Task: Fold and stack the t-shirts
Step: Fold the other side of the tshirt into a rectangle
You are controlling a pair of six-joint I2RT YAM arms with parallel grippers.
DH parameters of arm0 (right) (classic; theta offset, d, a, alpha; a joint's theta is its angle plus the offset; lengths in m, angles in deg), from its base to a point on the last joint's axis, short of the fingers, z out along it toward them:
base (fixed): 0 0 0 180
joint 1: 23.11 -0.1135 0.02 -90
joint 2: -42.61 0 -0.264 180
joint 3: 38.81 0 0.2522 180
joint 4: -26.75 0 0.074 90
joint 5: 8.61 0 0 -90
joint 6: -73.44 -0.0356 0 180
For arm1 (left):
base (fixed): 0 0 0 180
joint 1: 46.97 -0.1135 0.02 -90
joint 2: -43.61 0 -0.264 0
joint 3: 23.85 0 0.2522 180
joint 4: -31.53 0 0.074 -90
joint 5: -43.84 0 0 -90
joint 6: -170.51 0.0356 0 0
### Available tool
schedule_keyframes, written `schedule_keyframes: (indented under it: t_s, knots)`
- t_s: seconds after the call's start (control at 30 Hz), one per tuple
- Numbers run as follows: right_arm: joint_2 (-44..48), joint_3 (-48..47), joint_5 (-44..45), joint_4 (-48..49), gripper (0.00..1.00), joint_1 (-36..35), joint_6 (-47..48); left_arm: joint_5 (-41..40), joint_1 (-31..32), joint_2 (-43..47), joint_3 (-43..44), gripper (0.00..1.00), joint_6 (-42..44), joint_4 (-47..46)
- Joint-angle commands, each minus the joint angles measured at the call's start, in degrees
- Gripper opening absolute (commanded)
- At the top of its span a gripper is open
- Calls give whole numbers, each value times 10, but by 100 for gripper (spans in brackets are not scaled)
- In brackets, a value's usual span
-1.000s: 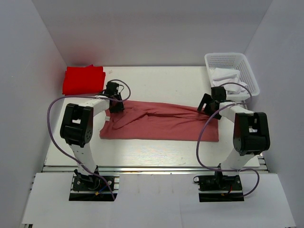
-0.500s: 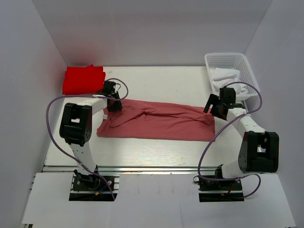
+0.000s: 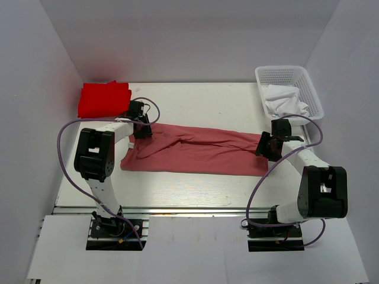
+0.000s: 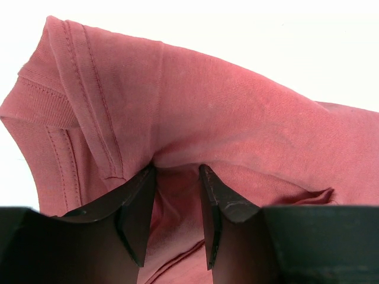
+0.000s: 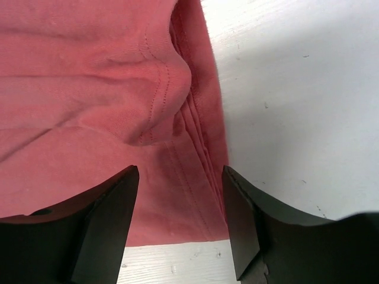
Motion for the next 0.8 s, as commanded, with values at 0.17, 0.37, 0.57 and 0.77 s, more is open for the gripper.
schedule_keyframes:
  t_s: [0.17, 0.37, 0.57, 0.77]
  knots:
    - [-27, -8, -24, 76, 64, 0, 10, 8, -4, -35, -25, 47, 7, 33]
    - [-76, -36, -38, 104, 29, 2, 9, 8, -4, -35, -20, 47, 7, 40]
    - [-68, -46, -15, 102, 0, 1, 10, 2, -4, -35, -20, 47, 7, 40]
    - [-66, -83, 34, 57, 14, -1, 25, 2, -4, -35, -20, 47, 12, 40]
